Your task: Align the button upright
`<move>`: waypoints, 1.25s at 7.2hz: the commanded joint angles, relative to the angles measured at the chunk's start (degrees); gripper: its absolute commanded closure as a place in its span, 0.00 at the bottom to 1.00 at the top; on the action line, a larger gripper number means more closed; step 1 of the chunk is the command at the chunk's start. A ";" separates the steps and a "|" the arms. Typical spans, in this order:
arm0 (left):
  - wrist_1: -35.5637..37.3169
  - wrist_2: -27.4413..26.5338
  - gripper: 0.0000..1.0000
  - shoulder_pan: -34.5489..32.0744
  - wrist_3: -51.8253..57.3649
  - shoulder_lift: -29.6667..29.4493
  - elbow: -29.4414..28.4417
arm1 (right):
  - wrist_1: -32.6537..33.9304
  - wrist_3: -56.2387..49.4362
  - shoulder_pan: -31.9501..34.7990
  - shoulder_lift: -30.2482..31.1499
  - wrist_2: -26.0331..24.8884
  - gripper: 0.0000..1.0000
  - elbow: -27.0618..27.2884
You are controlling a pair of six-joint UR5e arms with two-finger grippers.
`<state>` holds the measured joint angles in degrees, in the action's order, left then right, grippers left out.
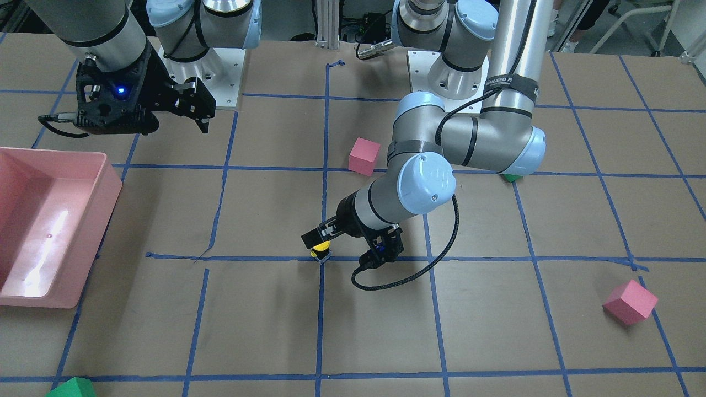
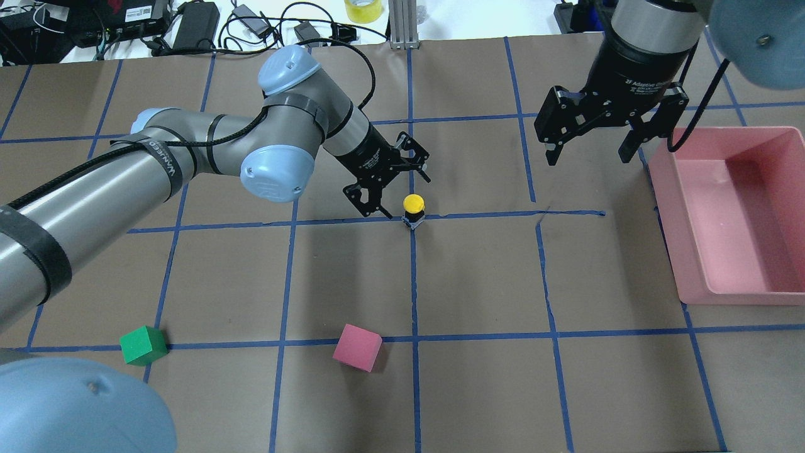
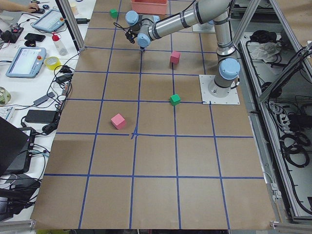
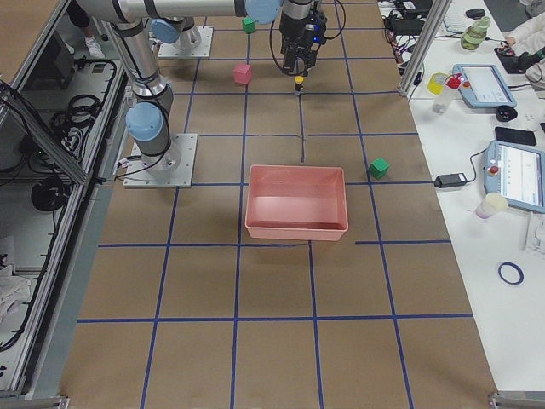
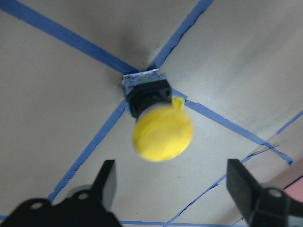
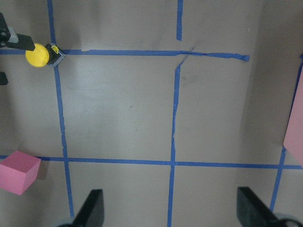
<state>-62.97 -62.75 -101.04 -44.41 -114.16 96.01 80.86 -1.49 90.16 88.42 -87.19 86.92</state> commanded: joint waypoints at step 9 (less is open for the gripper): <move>-30.02 -29.44 0.00 4.98 44.95 26.52 -8.47 | 0.00 0.00 0.02 0.00 0.00 0.00 0.53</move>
<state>-93.40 -91.51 -96.29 1.02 -89.65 87.03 80.85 -1.49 90.16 88.42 -87.26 87.41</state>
